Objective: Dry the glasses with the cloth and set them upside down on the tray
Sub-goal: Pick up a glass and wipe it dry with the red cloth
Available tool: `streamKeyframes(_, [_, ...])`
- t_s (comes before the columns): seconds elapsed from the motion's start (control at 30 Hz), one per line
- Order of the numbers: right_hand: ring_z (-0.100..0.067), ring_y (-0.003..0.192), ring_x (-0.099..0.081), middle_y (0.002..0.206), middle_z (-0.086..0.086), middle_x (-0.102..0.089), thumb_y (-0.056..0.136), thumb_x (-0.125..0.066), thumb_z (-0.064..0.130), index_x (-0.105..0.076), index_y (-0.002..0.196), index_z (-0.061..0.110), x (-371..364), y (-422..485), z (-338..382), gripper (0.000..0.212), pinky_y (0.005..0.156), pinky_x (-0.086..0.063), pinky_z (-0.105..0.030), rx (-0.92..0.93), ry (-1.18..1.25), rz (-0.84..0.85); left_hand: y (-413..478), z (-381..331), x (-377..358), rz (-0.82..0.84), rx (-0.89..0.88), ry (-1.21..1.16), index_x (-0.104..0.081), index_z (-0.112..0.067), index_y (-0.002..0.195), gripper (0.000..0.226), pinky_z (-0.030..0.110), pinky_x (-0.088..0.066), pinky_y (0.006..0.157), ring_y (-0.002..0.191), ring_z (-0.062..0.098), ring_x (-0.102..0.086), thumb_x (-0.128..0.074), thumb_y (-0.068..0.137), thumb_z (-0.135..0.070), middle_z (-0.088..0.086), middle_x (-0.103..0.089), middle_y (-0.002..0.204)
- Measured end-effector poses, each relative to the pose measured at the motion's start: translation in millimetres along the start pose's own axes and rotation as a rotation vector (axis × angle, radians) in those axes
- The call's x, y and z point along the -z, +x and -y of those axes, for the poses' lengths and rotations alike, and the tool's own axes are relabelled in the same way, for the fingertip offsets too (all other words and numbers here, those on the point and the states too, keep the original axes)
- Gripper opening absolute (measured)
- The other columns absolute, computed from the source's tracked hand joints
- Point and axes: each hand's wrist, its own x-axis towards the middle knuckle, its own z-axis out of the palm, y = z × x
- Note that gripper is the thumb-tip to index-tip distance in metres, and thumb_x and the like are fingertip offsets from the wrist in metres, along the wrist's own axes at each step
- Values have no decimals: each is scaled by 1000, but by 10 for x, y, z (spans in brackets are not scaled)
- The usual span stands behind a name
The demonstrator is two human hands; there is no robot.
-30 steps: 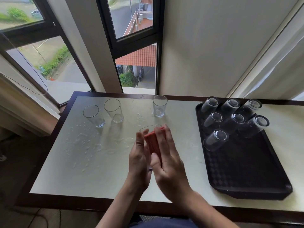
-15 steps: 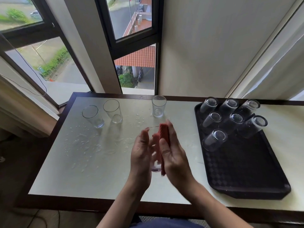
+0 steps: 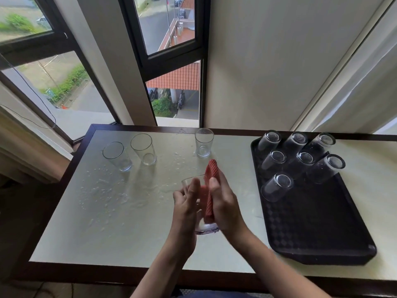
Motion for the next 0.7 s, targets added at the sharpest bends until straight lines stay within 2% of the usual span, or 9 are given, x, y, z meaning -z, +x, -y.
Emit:
streamKeyframes(0.07, [-18, 105, -68, 119, -1, -68, 88, -31, 58, -45, 127, 50, 33, 78, 16, 43, 93, -54, -49, -25, 0, -17, -9, -3, -33, 15, 7, -4, -60, -2, 116, 85, 41, -60, 71, 100, 30, -75, -60, 73, -75, 18, -74, 111])
streamKeyframes(0.13, [-13, 129, -53, 147, 3, -50, 90, -31, 58, -31, 143, 53, -29, -42, 41, 54, 108, -45, -40, 39, -109, -27, 38, 8, -1, 52, 34, -35, -67, -10, 115, 69, 32, -59, 75, 107, 27, -73, -44, 86, -68, 13, -75, 114])
streamKeyframes(0.2, [-9, 147, -28, 163, 7, -22, 94, -32, 51, -14, 152, 46, -141, -264, 44, 61, 117, -32, -32, 201, -275, -55, 63, 3, 59, 104, 62, -78, -71, -12, 118, 71, 28, -58, 80, 113, 27, -70, -36, 92, -69, 16, -73, 121])
streamKeyframes(0.27, [-12, 151, -17, 166, 3, -10, 97, -32, 47, -5, 154, 41, -222, -426, -5, 64, 119, -30, -36, 351, -387, -51, 51, -6, 111, 122, 81, -97, -70, -6, 119, 83, 30, -59, 81, 108, 31, -70, -48, 85, -78, 20, -70, 121])
streamKeyframes(0.37, [-18, 140, -43, 159, 1, -31, 94, -36, 50, -12, 149, 46, -166, -295, -30, 61, 107, -45, -44, 287, -251, -6, 51, -59, 131, 142, 19, -43, -73, -8, 113, 76, 34, -58, 79, 100, 29, -71, -71, 70, -70, 20, -71, 113])
streamKeyframes(0.47, [-20, 109, -67, 128, 1, -64, 90, -36, 54, -33, 142, 47, -49, 3, 4, 53, 92, -54, -49, 96, -9, -18, 74, -100, 93, 153, -69, 146, -63, -12, 123, 67, 44, -59, 77, 103, 35, -72, -68, 79, -63, 21, -71, 113])
streamKeyframes(0.5, [-18, 107, -67, 123, 2, -66, 90, -35, 53, -39, 141, 43, -17, 57, 19, 53, 93, -54, -48, 67, 18, -25, 69, -107, 76, 132, -62, 139, -57, -11, 128, 67, 42, -59, 73, 100, 34, -73, -68, 81, -58, 19, -70, 113])
streamKeyframes(0.57, [-15, 118, -61, 135, 3, -60, 89, -32, 52, -38, 144, 38, -26, 10, 75, 57, 101, -50, -42, 79, -61, -47, 45, -116, 53, 104, -12, 63, -51, -10, 132, 71, 37, -59, 68, 98, 31, -74, -65, 80, -56, 18, -70, 117])
streamKeyframes(0.7, [-14, 145, -32, 158, 0, -33, 91, -34, 40, -26, 153, 28, -184, -300, 68, 63, 118, -29, -31, 288, -357, -86, 28, -30, 106, 187, 33, -90, -69, -12, 117, 58, 30, -58, 82, 108, 21, -70, -69, 78, -55, 14, -68, 125])
